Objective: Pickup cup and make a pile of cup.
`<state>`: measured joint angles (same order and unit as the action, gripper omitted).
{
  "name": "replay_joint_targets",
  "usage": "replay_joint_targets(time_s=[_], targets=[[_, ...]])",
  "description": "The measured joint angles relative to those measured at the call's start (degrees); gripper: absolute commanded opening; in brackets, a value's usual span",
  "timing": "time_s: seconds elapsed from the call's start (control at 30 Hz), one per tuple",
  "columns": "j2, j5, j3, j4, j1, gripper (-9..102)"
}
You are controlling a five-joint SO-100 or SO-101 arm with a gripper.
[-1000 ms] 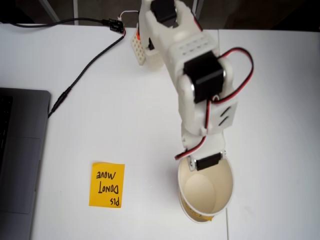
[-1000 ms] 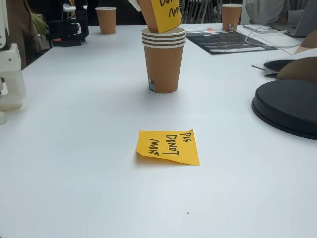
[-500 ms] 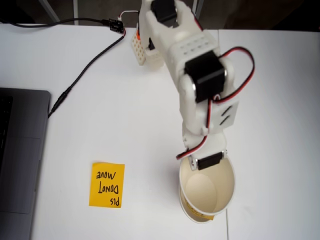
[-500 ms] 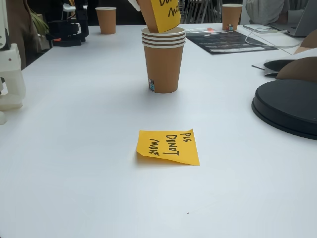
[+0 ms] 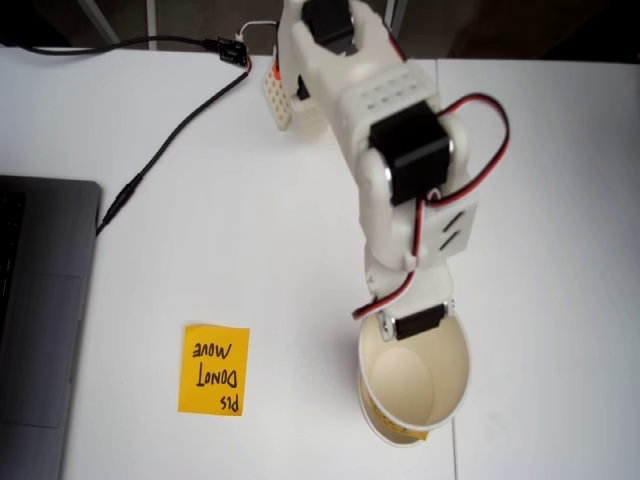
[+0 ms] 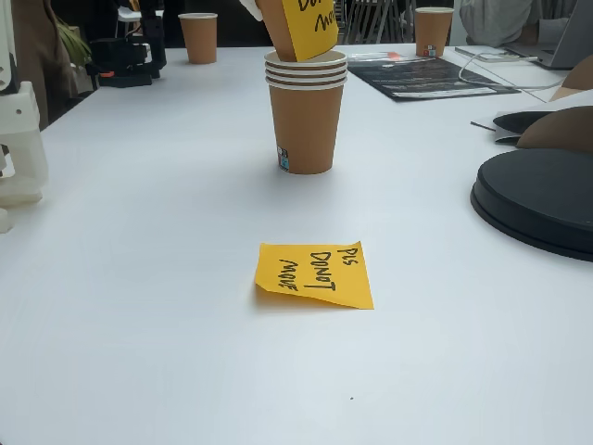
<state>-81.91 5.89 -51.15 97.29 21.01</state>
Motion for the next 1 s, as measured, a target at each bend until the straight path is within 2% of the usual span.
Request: replay_joint_targets(time_s=[0.8,1.0], targets=[[0.0,0.0,0.0,0.0,0.3,-5],[0.0,0.0,0.0,0.1,2.9,5]])
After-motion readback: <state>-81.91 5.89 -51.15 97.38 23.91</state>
